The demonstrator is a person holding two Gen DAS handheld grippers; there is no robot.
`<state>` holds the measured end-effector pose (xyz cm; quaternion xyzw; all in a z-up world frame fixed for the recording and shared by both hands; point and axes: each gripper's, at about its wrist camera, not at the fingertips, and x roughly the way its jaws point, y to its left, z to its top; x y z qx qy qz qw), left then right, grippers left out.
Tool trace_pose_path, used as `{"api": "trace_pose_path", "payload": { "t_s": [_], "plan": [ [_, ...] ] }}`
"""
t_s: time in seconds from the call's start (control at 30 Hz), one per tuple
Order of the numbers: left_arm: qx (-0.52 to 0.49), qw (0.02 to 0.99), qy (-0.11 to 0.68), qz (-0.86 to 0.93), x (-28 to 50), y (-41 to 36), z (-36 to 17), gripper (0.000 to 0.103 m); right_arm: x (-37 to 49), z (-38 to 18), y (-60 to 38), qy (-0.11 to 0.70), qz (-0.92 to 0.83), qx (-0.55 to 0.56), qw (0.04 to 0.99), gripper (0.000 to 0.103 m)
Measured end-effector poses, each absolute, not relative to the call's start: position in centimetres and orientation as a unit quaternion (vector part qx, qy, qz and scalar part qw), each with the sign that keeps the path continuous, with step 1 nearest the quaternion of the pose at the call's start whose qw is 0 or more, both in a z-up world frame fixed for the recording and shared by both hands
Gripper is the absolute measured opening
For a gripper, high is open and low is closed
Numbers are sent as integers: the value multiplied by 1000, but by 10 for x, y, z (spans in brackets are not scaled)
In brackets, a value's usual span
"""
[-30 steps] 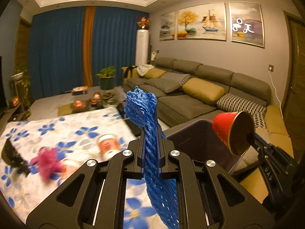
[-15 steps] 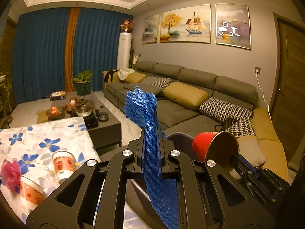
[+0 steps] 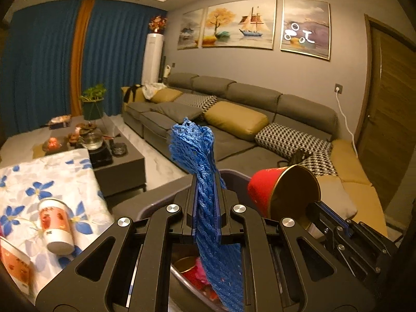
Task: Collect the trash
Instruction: 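Open the left gripper to drop the blue net into the bin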
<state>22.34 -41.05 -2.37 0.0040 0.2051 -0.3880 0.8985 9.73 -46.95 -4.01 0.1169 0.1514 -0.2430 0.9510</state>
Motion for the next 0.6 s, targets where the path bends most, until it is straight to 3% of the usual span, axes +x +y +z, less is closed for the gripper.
{"api": "trace_pose_path", "payload": {
  "t_s": [0.1,0.2,0.23,0.27,0.47,0.6],
  "plan": [
    [4,892,217,-397,228,-413,-29,15,100,-42,-469,154,-245,114,950,4],
    [4,887,226,-403,232,-414,-34,45,103,-44,-471,159,-248,117,948,4],
    [0,888,226,-400,232,-413,-35,60,103,-45,-472,159,-249,117,948,4],
    [-9,889,226,-398,233,-410,-36,68,104,-45,-472,160,-250,118,947,4],
    [-32,898,239,-368,241,-387,-41,89,107,-48,-474,170,-252,118,945,4],
    [-37,911,237,-336,238,-363,-39,92,112,-50,-475,180,-248,119,944,8]
  ]
}}
